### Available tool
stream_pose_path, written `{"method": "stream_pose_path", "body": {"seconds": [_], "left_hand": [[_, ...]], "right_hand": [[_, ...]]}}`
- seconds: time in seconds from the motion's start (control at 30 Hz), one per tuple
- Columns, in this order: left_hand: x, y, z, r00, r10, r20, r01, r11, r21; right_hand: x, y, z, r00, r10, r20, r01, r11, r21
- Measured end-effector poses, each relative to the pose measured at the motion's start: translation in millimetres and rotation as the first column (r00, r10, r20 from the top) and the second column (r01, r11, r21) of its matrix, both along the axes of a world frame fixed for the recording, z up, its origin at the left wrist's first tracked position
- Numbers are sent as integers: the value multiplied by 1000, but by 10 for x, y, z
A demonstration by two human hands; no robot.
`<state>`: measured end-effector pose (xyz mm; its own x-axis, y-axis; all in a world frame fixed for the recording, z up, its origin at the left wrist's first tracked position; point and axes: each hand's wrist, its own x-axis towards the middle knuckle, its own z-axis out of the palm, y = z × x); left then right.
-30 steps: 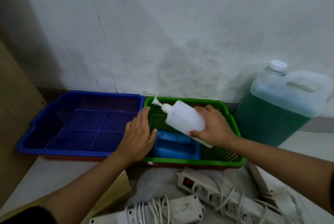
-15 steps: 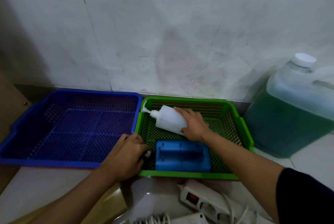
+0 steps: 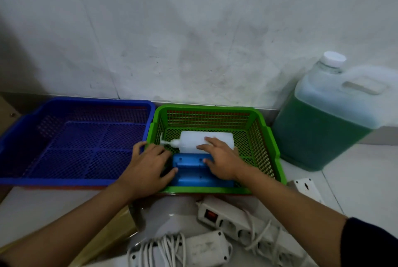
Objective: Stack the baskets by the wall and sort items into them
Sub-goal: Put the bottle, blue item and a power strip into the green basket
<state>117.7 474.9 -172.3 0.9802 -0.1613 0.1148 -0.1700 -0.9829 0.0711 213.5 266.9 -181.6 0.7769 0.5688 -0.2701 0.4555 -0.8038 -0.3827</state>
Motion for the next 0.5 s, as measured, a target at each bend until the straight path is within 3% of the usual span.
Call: {"method": "stream_pose_path", "body": {"seconds": [0.1,0.23,0.33,0.43,0.5], "left_hand": [[-91,-148,51,998,-57,37,57,998,-21],[-297,-277,87,957,-265,115,261,964,47],[-431,-397,75,891,-433,136,427,901,74],[-504,-544,-10,848,-527,52,521,848,101],[-504,-590,-72,837,-548,-3,546,833,87]], "right_hand": [[-401,-79,9,987,-77,144,50,983,178],[-963,-301,31,883,-152,444,-20,933,358],[-1171,-604,-110,832,-39,554,-90,975,204],[-1261,-863,-272,850,62,523,-60,998,-20],[-1322,-929,-337,883,40,467,27,990,-135]]}}
